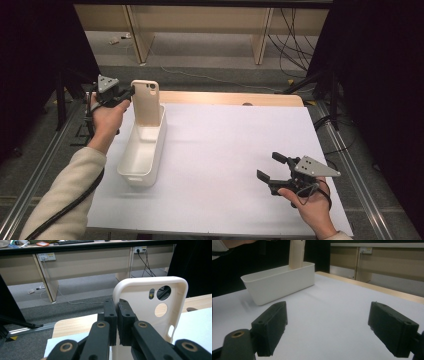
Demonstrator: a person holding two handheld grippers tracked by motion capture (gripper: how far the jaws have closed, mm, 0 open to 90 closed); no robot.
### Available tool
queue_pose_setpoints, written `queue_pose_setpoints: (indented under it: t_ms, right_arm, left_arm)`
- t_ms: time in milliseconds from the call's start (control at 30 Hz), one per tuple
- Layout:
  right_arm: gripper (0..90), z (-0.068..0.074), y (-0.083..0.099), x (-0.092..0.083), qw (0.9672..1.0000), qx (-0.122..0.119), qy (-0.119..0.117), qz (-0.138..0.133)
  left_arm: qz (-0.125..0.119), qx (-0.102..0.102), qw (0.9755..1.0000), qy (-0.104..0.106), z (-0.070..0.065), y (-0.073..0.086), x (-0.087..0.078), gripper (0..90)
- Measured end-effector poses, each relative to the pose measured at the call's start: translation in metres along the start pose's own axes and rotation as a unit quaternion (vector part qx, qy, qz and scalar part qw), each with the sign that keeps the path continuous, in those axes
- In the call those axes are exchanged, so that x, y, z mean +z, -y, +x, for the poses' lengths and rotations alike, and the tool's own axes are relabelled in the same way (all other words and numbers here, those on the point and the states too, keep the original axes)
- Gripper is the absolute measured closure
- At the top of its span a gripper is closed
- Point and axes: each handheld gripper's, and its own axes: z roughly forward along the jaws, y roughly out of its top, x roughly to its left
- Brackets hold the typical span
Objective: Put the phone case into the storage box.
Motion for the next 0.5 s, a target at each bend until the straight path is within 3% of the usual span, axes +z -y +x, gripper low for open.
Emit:
queue_pose_setpoints:
  t_ms: [500]
  right_arm:
    - [17.1, 0.0001, 0.0, 0.0, 1.0, 0.0, -0.002, -0.001]
  left_arm:
    - [0.005, 0.004, 1.0, -0.005, 0.005, 0.0022, 0.0082, 86.5]
